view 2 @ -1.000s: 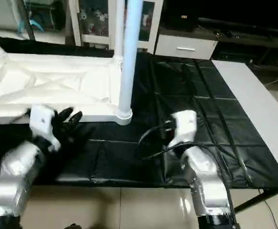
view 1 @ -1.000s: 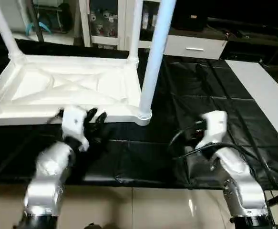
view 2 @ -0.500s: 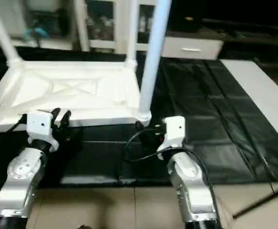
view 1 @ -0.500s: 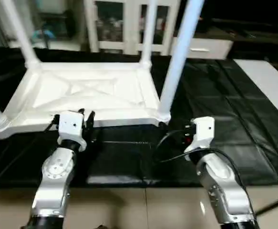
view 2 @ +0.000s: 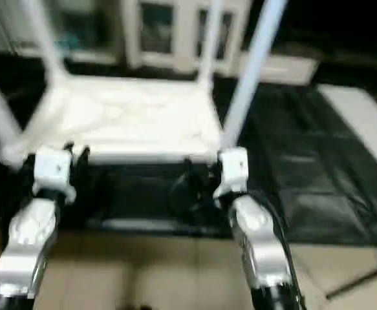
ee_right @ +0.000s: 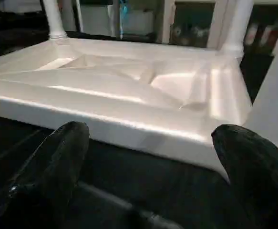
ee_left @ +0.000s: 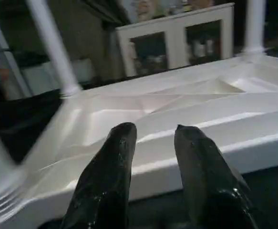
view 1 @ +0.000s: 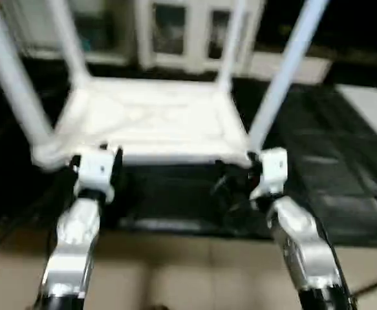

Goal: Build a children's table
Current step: Rotate leg to tighten

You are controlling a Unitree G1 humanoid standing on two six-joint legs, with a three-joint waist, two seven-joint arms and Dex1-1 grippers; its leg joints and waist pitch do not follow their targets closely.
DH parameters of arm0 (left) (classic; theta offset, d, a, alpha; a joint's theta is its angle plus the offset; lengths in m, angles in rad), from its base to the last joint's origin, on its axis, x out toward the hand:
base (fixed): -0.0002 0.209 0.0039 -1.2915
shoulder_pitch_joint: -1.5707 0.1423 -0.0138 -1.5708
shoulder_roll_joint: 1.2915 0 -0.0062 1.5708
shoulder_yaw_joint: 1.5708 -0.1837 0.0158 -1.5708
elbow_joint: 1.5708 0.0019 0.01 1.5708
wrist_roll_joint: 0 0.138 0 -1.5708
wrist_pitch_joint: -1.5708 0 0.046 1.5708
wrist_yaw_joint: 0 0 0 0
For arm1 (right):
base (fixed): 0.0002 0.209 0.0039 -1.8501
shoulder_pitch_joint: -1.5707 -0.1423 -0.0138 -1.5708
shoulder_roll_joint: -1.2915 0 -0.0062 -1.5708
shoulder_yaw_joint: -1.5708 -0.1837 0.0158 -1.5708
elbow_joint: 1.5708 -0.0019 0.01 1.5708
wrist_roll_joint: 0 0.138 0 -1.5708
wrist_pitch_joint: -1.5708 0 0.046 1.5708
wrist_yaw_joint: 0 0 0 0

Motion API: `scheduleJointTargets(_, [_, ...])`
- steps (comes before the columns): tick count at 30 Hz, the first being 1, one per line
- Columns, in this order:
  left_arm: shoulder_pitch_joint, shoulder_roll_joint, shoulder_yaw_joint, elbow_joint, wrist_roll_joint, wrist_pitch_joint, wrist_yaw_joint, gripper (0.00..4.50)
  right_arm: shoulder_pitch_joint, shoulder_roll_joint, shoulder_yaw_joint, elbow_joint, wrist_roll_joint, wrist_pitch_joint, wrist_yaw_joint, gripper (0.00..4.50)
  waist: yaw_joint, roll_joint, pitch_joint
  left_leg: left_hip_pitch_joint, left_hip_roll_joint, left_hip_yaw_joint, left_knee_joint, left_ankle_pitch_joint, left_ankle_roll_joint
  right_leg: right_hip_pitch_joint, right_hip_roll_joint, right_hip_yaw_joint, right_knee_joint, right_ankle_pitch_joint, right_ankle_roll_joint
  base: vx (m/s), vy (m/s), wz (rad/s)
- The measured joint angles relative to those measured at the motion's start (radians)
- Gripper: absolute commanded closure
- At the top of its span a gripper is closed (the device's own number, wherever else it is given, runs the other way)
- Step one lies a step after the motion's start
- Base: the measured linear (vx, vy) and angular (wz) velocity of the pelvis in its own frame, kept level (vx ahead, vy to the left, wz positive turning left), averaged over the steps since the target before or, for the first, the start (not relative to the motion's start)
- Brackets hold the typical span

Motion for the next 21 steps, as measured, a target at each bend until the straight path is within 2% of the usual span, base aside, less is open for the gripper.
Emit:
scheduleJointTargets(1, [0.001,-0.001,0.000,0.001,0.001,0.005,0.002,2.88,0.002,0.001,-0.007,0.008,0.004,0.001,-0.005,0.00,0.021,0.007,0.005,-0.002,0.075,0.069,0.094,-0.030,-0.008,0.011,0.002,-0.019,-0.003,0.010,0.025,-0.107,-0.094,0.03])
scheduleJointTargets(2, [0.000,-0.001,0.000,0.001,-0.001,0.007,0.002,2.88,0.004,0.000,-0.015,0.008,0.006,0.000,-0.007,0.00,0.033,0.014,0.011,0.008,0.129,0.106,0.132,-0.029,-0.010,0.008,0.001,-0.035,-0.001,0.011,0.031,-0.123,-0.051,-0.24])
scheduleJointTargets(3, [-0.007,-0.001,0.000,0.002,-0.007,0.013,0.000,2.88,0.006,-0.003,-0.022,0.007,0.008,-0.003,-0.009,0.00,0.040,0.024,0.011,0.029,0.173,0.117,0.129,-0.031,-0.009,0.006,-0.001,-0.053,0.001,0.014,0.034,-0.084,-0.001,-0.09])
scheduleJointTargets(4, [-0.037,0.002,-0.002,0.010,-0.009,0.023,-0.001,2.88,0.012,-0.001,-0.032,0.007,0.009,-0.003,-0.015,0.00,0.050,0.027,0.014,0.041,0.211,0.143,0.087,-0.050,-0.004,-0.005,-0.005,-0.063,0.001,0.020,0.040,-0.084,-0.001,-0.09])
scheduleJointTargets(5, [-0.051,0.002,-0.002,0.015,-0.010,0.029,-0.002,2.88,0.022,-0.001,-0.038,0.008,0.013,0.000,-0.016,0.00,0.052,0.029,0.014,0.038,0.226,0.163,0.072,-0.031,0.002,-0.016,-0.006,-0.060,-0.003,0.033,0.042,-0.052,0.003,0.06])
scheduleJointTargets(6, [-0.054,0.006,0.000,0.016,-0.011,0.033,-0.008,2.88,0.026,0.003,-0.037,0.008,0.019,0.001,-0.017,0.00,0.052,0.031,0.015,0.038,0.227,0.168,0.070,-0.024,0.010,-0.027,-0.011,-0.055,0.004,0.036,0.044,-0.090,-0.003,-0.07])
scheduleJointTargets(7, [-0.058,0.008,0.006,0.021,-0.018,0.039,-0.017,2.88,0.026,0.013,-0.027,0.006,0.026,0.002,-0.015,0.00,0.051,0.034,0.017,0.038,0.223,0.174,0.071,-0.021,0.015,-0.032,-0.021,-0.053,0.018,0.035,0.046,-0.090,-0.003,-0.07])
scheduleJointTargets(9, [-0.069,-0.002,0.002,0.022,-0.030,0.041,-0.026,2.88,0.033,0.006,-0.023,-0.001,0.027,0.002,-0.012,0.00,0.056,0.036,0.017,0.037,0.223,0.195,0.066,-0.018,0.014,-0.042,-0.034,-0.051,0.029,0.035,0.047,-0.041,0.008,-0.05])
scheduleJointTargets(11, [-0.073,-0.016,-0.020,0.023,-0.034,0.042,-0.039,2.88,0.047,-0.019,-0.022,-0.011,0.021,0.002,-0.004,0.00,0.071,0.033,0.021,0.050,0.224,0.226,0.048,-0.018,0.012,-0.043,-0.048,-0.048,0.028,0.034,0.058,-0.072,0.006,0.04])
scheduleJointTargets(13, [-0.071,-0.022,-0.028,0.023,-0.039,0.043,-0.041,2.88,0.047,-0.028,-0.027,-0.013,0.020,0.002,-0.004,0.00,0.078,0.031,0.028,0.068,0.225,0.245,0.037,-0.018,0.012,-0.038,-0.062,-0.051,0.024,0.031,0.063,-0.077,0.021,-0.07])
scheduleJointTargets(14, [-0.072,-0.023,-0.030,0.023,-0.040,0.044,-0.041,2.88,0.052,-0.029,-0.029,-0.016,0.020,0.001,-0.003,0.00,0.078,0.035,0.031,0.062,0.222,0.232,0.035,-0.020,0.014,-0.020,-0.076,-0.081,0.015,0.028,0.069,0.000,0.000,0.00])
scheduleJointTargets(15, [-0.073,-0.024,-0.032,0.019,-0.041,0.044,-0.041,2.88,0.056,-0.030,-0.030,-0.017,0.020,0.001,-0.003,0.00,0.076,0.037,0.032,0.060,0.223,0.221,0.036,-0.021,0.016,-0.006,-0.084,-0.110,0.000,0.026,0.072,-0.006,0.058,0.28])
scheduleJointTargets(16, [-0.071,-0.024,-0.031,0.018,-0.041,0.045,-0.040,2.88,0.057,-0.029,-0.031,-0.017,0.020,0.001,-0.003,0.00,0.072,0.039,0.033,0.054,0.225,0.206,0.040,-0.024,0.021,0.013,-0.092,-0.145,-0.017,0.024,0.075,-0.006,0.058,0.28])
scheduleJointTargets(17, [-0.070,-0.024,-0.031,0.018,-0.042,0.045,-0.040,2.88,0.057,-0.029,-0.031,-0.018,0.020,0.001,-0.004,0.00,0.068,0.041,0.033,0.050,0.225,0.196,0.043,-0.024,0.022,0.026,-0.093,-0.164,-0.030,0.023,0.077,0.029,0.054,0.45])
scheduleJointTargets(18, [-0.069,-0.024,-0.030,0.018,-0.042,0.045,-0.040,2.88,0.057,-0.027,-0.031,-0.017,0.021,0.001,-0.004,0.00,0.067,0.040,0.033,0.048,0.225,0.192,0.044,-0.024,0.022,0.036,-0.093,-0.170,-0.038,0.022,0.079,0.045,0.029,0.44])
scheduleJointTargets(19, [-0.063,-0.021,-0.020,0.019,-0.042,0.045,-0.039,2.88,0.046,-0.022,-0.029,-0.014,0.021,0.002,-0.005,0.00,0.059,0.037,0.036,0.065,0.231,0.207,0.044,-0.025,0.022,0.035,-0.087,-0.154,-0.041,0.018,0.081,0.045,0.029,0.44])
scheduleJointTargets(20, [-0.058,-0.016,-0.013,0.021,-0.043,0.047,-0.038,2.88,0.036,-0.015,-0.025,-0.014,0.021,0.002,-0.006,0.00,0.059,0.043,0.040,0.073,0.229,0.213,0.044,-0.026,0.022,0.041,-0.085,-0.139,-0.034,0.015,0.081,0.077,0.040,0.18])
scheduleJointTargets(21, [-0.057,-0.012,-0.004,0.023,-0.043,0.051,-0.037,2.88,0.029,-0.011,-0.022,-0.014,0.021,0.002,-0.006,0.00,0.059,0.044,0.041,0.082,0.224,0.221,0.044,-0.027,0.024,0.041,-0.083,-0.119,-0.021,0.005,0.080,0.098,0.054,0.01])
